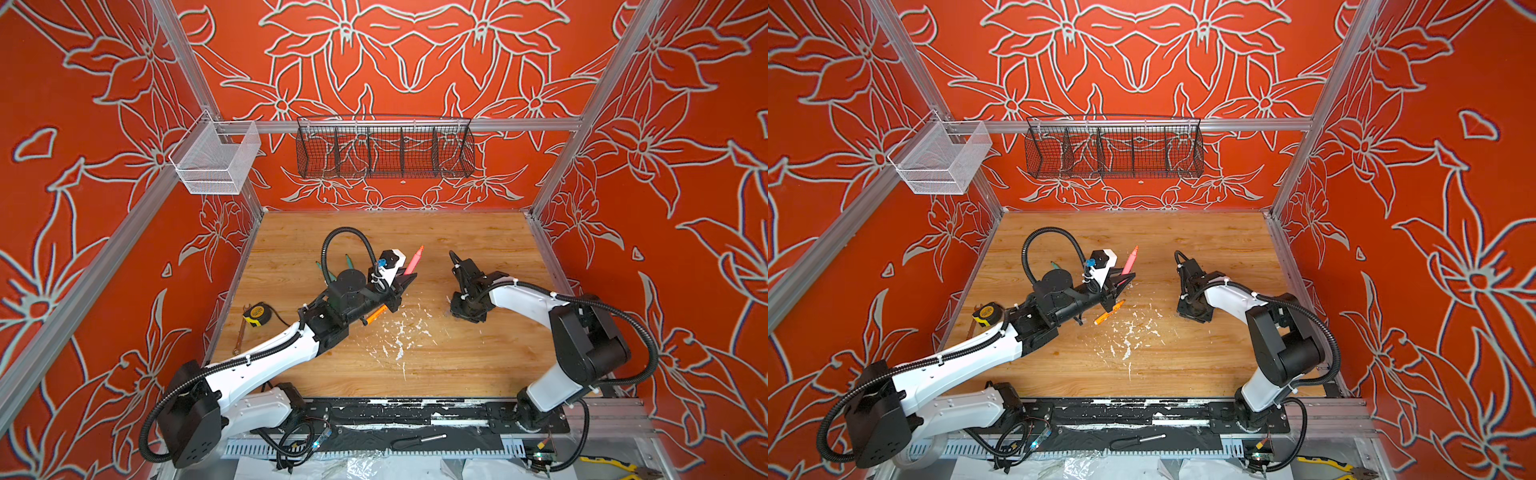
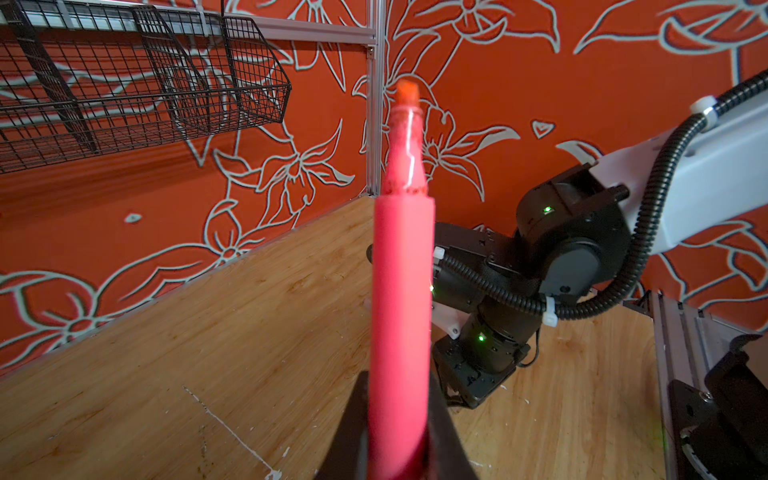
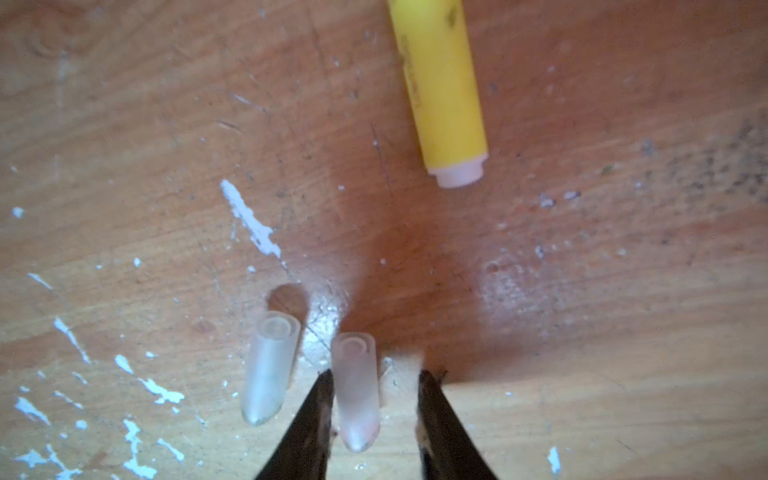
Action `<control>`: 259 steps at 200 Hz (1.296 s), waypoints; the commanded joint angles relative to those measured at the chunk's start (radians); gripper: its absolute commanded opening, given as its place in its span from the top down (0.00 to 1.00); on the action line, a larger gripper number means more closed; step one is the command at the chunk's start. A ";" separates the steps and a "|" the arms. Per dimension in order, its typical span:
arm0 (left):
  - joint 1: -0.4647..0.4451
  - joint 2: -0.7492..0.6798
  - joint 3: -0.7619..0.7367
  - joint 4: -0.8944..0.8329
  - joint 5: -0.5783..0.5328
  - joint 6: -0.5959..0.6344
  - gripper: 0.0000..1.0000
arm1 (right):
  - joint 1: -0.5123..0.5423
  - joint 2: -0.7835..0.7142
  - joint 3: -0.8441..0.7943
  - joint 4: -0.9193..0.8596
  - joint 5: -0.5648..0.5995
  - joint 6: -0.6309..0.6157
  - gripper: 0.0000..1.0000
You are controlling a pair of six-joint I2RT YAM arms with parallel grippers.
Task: Insert the pens into the pen caps
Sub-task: 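Lower the right gripper over a translucent cap and close on it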
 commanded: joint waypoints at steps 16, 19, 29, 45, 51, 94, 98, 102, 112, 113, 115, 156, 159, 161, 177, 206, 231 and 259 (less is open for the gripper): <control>-0.006 -0.022 0.003 0.029 -0.006 0.012 1.00 | -0.008 -0.050 -0.016 -0.062 0.029 -0.061 0.64; -0.006 -0.022 0.003 0.030 -0.005 0.012 1.00 | -0.008 -0.048 -0.013 -0.062 0.024 -0.066 0.64; -0.006 -0.021 0.003 0.029 -0.006 0.012 1.00 | -0.010 -0.039 0.005 -0.072 0.012 -0.089 0.64; -0.006 -0.022 0.003 0.028 -0.009 0.013 1.00 | -0.010 -0.019 0.048 -0.097 0.005 -0.129 0.64; -0.006 -0.022 0.003 0.026 -0.009 0.014 1.00 | -0.009 -0.009 0.063 -0.110 0.008 -0.147 0.64; -0.006 -0.022 0.003 0.025 -0.012 0.015 1.00 | -0.010 0.063 0.126 -0.143 0.003 -0.204 0.67; -0.006 -0.021 0.003 0.025 -0.011 0.014 1.00 | -0.009 0.067 0.129 -0.142 -0.003 -0.207 0.67; -0.006 -0.021 0.003 0.025 -0.011 0.013 1.00 | -0.009 0.072 0.132 -0.141 -0.005 -0.208 0.67; -0.006 -0.022 0.003 0.025 -0.011 0.013 1.00 | -0.008 0.084 0.139 -0.140 -0.008 -0.212 0.68; -0.006 -0.022 0.003 0.025 -0.011 0.013 1.00 | -0.008 0.085 0.140 -0.140 -0.009 -0.213 0.68; -0.006 -0.021 0.004 0.025 -0.011 0.013 1.00 | -0.008 0.087 0.140 -0.139 -0.010 -0.214 0.68; -0.006 -0.021 0.005 0.024 -0.009 0.013 1.00 | -0.009 0.130 0.164 -0.155 -0.009 -0.243 0.70; -0.006 -0.020 0.005 0.024 -0.010 0.014 1.00 | -0.008 0.133 0.164 -0.156 -0.010 -0.244 0.70; -0.006 -0.021 0.005 0.024 -0.011 0.015 1.00 | -0.009 0.135 0.165 -0.157 -0.010 -0.247 0.71; -0.006 -0.021 0.005 0.022 -0.011 0.015 1.00 | -0.009 0.145 0.162 -0.150 0.003 -0.255 0.71; -0.006 -0.015 0.005 0.021 -0.012 0.018 1.00 | -0.011 0.160 0.162 -0.133 -0.003 -0.261 0.73; -0.006 -0.012 0.005 0.021 -0.014 0.021 1.00 | -0.010 0.166 0.163 -0.124 -0.004 -0.266 0.75; -0.006 -0.007 0.004 0.019 -0.017 0.022 1.00 | -0.010 0.178 0.160 -0.116 -0.015 -0.263 0.79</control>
